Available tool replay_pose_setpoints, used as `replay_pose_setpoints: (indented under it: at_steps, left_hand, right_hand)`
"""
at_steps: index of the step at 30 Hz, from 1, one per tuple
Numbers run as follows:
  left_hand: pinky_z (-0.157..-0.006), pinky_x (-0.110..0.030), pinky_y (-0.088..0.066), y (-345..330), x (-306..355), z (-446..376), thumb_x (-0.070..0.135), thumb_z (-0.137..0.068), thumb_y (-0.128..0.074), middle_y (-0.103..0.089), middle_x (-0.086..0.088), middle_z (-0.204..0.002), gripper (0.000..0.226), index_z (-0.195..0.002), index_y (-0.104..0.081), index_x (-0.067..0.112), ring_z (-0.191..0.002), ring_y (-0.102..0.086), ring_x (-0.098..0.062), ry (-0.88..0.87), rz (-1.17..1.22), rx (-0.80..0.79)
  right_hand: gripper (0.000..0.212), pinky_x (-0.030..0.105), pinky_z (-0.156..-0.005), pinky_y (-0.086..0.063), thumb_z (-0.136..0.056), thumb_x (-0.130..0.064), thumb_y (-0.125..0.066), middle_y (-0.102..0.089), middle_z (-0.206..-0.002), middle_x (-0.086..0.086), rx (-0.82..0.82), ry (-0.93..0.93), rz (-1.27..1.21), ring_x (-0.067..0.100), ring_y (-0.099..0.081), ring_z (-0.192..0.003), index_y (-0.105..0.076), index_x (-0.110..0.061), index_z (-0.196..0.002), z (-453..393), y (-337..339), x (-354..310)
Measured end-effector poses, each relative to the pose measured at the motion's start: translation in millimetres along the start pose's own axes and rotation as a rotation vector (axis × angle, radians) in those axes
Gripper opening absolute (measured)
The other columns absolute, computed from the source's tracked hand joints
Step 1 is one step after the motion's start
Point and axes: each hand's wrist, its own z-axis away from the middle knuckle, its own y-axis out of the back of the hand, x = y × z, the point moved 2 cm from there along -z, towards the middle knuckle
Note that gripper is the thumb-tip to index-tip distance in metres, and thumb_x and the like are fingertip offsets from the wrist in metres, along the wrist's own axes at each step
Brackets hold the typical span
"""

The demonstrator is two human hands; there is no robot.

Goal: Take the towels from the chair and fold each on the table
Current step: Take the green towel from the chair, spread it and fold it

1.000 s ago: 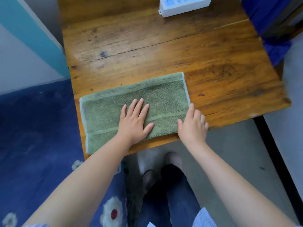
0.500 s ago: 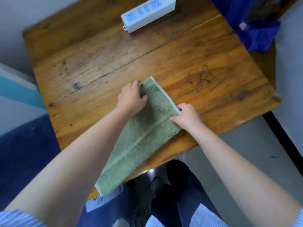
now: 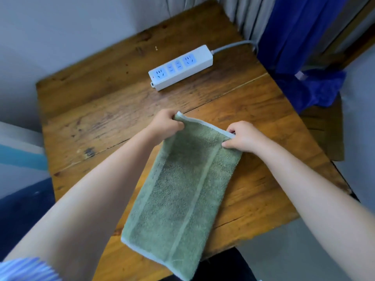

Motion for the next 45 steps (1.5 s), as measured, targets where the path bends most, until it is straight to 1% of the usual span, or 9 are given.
replay_pose_setpoints:
  at_steps: [9,13,16,21,26,30,36,41,45]
  left_hand:
    - [-0.053,-0.021,-0.032,56,3,16,-0.016,-0.076,-0.051,-0.043,0.006,-0.069,0.041,-0.070,-0.043,0.023,-0.062,-0.038,-0.010,-0.192,0.038,0.193]
    - [-0.074,-0.029,-0.035,63,-7,48,-0.010,-0.073,-0.058,-0.059,-0.001,-0.086,0.032,-0.099,-0.064,0.007,-0.083,-0.049,-0.023,-0.441,-0.431,0.273]
    - [-0.066,-0.028,-0.039,52,-33,79,-0.005,-0.060,-0.056,-0.065,-0.013,-0.069,0.026,-0.081,-0.069,0.002,-0.064,-0.058,-0.033,-0.757,-0.682,0.243]
    - [-0.049,-0.022,-0.048,19,-91,117,0.017,-0.064,-0.040,-0.059,-0.002,-0.056,0.026,-0.066,-0.065,0.010,-0.054,-0.057,-0.026,-0.875,-0.832,0.061]
    - [-0.041,-0.018,-0.040,-6,-121,141,0.014,-0.061,-0.036,-0.055,0.001,-0.049,0.023,-0.056,-0.059,0.012,-0.048,-0.056,-0.021,-0.927,-1.013,-0.020]
    - [-0.041,-0.017,-0.038,-18,-134,155,0.008,-0.049,-0.060,-0.053,0.001,-0.047,0.009,-0.056,-0.057,0.012,-0.047,-0.055,-0.020,-0.926,-1.065,-0.003]
    - [-0.041,-0.015,-0.035,-41,-151,154,0.014,-0.019,-0.082,-0.053,0.003,-0.047,0.044,-0.055,-0.057,0.015,-0.046,-0.055,-0.019,-0.764,-1.118,-0.044]
    - [-0.077,-0.030,-0.042,-40,-145,163,0.028,-0.078,-0.058,-0.061,-0.005,-0.104,0.032,-0.105,-0.056,0.010,-0.101,-0.056,-0.026,-0.523,-1.170,-0.147]
    - [-0.041,-0.023,-0.042,-27,-119,155,0.016,-0.068,-0.044,-0.060,-0.008,-0.060,0.018,-0.063,-0.058,0.006,-0.056,-0.061,-0.029,-0.659,-0.858,0.209]
  right_hand:
    - [0.021,0.027,-0.071,-0.030,-0.083,-0.015,-0.065,-0.047,-0.091,0.009,0.338,0.415,0.239,0.023,-0.045,-0.086,-0.065,-0.003,-0.100,-2,46,-50]
    - [0.007,0.029,-0.062,-0.033,-0.066,0.000,-0.065,-0.056,-0.072,0.017,0.670,0.658,0.354,0.033,-0.055,-0.066,-0.066,0.001,-0.072,34,21,-58]
    - [0.013,0.029,-0.063,-0.036,-0.055,-0.001,-0.065,-0.057,-0.069,0.014,0.639,0.690,0.400,0.032,-0.057,-0.063,-0.064,-0.002,-0.067,67,-16,-47]
    - [0.036,0.032,-0.065,-0.048,-0.034,0.005,-0.078,-0.057,-0.064,0.009,0.483,0.648,0.451,0.029,-0.060,-0.062,-0.060,-0.006,-0.063,104,-80,-23]
    - [0.038,0.028,-0.065,-0.028,-0.031,0.006,-0.074,-0.053,-0.063,0.008,0.462,0.661,0.474,0.023,-0.043,-0.069,-0.054,-0.007,-0.061,122,-124,-6]
    - [0.040,0.029,-0.060,-0.045,-0.028,0.006,-0.074,-0.052,-0.063,0.007,0.490,0.661,0.482,0.025,-0.048,-0.065,-0.053,-0.007,-0.059,132,-144,0]
    - [0.036,0.033,-0.058,-0.047,-0.033,0.009,-0.072,-0.056,-0.067,0.008,0.499,0.611,0.486,0.021,-0.035,-0.075,-0.056,-0.005,-0.062,136,-169,9]
    - [0.023,0.032,-0.062,-0.049,-0.059,-0.033,-0.074,-0.061,-0.070,0.001,0.419,0.586,0.569,0.022,-0.063,-0.068,-0.064,-0.012,-0.064,144,-167,9]
    - [0.031,0.035,-0.068,-0.052,-0.076,-0.020,-0.042,-0.067,-0.074,0.008,0.652,0.536,0.381,0.027,-0.067,-0.072,-0.069,-0.006,-0.070,128,-141,-10]
